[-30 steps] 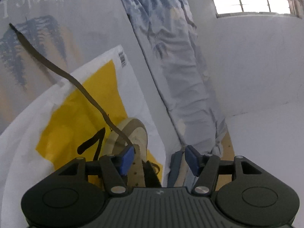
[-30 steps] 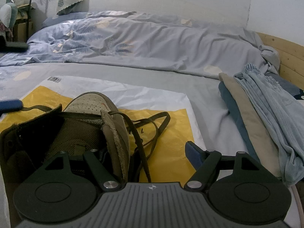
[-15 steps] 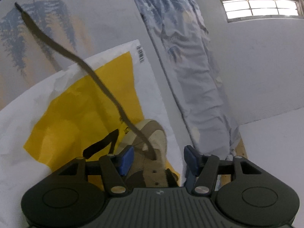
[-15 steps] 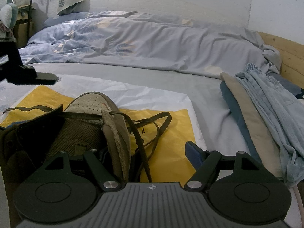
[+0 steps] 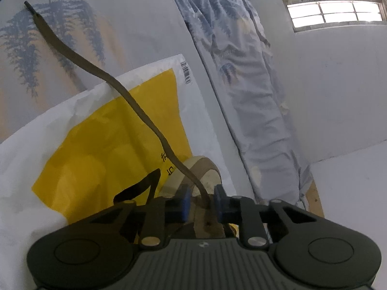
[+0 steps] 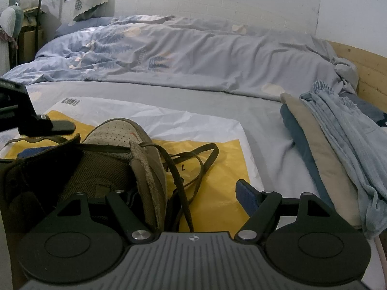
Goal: Lace up shoes with both hands
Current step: 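Pull the dark lace up and away from the shoe with the left gripper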
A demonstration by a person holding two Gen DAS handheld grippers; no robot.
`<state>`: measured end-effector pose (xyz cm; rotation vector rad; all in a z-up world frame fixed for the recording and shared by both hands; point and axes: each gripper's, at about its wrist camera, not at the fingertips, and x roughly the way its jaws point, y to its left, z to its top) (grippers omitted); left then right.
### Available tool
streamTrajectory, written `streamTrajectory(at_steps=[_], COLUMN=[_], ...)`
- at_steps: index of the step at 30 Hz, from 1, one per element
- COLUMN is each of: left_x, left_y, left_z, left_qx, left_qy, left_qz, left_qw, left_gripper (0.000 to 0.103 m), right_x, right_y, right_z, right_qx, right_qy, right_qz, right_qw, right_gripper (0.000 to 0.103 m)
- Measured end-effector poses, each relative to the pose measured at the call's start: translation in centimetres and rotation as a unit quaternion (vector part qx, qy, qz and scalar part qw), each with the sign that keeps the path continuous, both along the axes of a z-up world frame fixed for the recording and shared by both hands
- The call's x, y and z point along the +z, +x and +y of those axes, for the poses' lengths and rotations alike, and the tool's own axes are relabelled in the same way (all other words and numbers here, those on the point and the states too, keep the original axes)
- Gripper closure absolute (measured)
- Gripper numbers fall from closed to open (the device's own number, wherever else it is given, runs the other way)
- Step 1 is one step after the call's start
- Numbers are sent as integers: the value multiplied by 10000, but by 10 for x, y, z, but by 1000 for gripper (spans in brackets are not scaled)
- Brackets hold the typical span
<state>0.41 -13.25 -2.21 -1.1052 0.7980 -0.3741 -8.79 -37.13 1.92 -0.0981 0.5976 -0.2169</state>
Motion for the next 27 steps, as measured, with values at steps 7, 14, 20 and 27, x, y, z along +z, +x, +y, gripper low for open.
streamTrajectory(at_steps=[7, 14, 20, 27], left_x=[0, 7, 15, 26], left_y=[3, 5, 4, 7], left_z=[0, 0, 8, 32], left_qx=[2, -114, -14, 281], left_qy=[-30, 59, 84, -41], left_qz=[-6, -115, -233, -291], left_qw=[10000, 9999, 9997, 9992], left_gripper=[101, 103, 103, 103], right_x=[1, 0, 0, 0], right_y=[-1, 1, 1, 2], right_z=[2, 3, 3, 2], right_qx=[26, -47, -122, -189], right_qy=[-90, -130, -132, -129], right_qz=[-73, -78, -70, -56], right_qw=[9999, 9999, 9998, 9997], right_gripper=[26, 26, 26, 25])
